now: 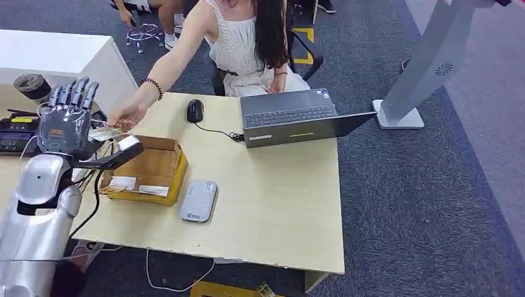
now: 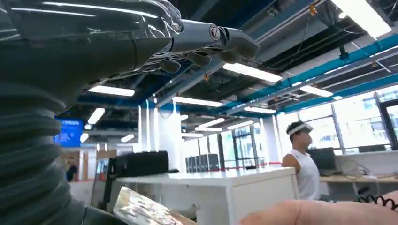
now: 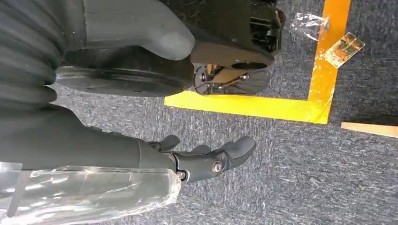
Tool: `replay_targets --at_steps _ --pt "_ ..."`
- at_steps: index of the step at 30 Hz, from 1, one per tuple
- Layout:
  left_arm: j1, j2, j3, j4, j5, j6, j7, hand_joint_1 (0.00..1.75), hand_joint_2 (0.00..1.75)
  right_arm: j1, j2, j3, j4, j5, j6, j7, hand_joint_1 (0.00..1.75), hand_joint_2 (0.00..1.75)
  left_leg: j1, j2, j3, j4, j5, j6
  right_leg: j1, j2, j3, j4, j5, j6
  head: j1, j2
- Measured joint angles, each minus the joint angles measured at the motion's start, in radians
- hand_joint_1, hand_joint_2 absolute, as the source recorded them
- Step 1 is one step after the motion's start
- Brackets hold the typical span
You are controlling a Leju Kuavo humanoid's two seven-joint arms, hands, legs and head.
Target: Pass the card to the sensor for recognition and then transmit it.
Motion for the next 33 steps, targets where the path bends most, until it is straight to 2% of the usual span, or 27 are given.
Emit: replay_targets --at_steps 3,4,22,33 --pt "-0.010 0.010 -0.016 0.019 -0.021 0.011 0.011 0.00 1.75 -0.001 0.000 0.000 0.002 0.001 0.000 0.009 0.00 1.75 0.000 0.000 0.000 0.000 0.000 0.000 0.000 0.000 0.000 0.000 0.000 0.000 0.000 0.000" --pt "-0.013 0.011 -0.018 0.025 -0.023 0.011 0.012 1.75 1.75 -0.001 0.000 0.000 0.002 0.001 0.000 0.010 0.00 1.75 0.000 0.000 0.000 0.000 0.000 0.000 0.000 0.000 0.000 0.000 0.000 0.000 0.000 0.000" --pt "-0.033 0.014 -0.048 0.078 0.016 0.008 -0.004 1.75 1.75 -0.001 0.000 -0.002 0.002 0.001 -0.004 0.005 0.00 1.75 0.000 0.000 0.000 0.000 0.000 0.000 0.000 0.000 0.000 0.000 0.000 0.000 0.000 0.000" --pt "-0.032 -0.008 -0.084 0.084 0.042 -0.009 -0.008 1.75 1.75 -0.001 0.000 -0.005 0.002 0.001 -0.004 0.005 0.00 1.75 0.000 0.000 0.000 0.000 0.000 0.000 0.000 0.000 0.000 0.000 0.000 0.000 0.000 0.000"
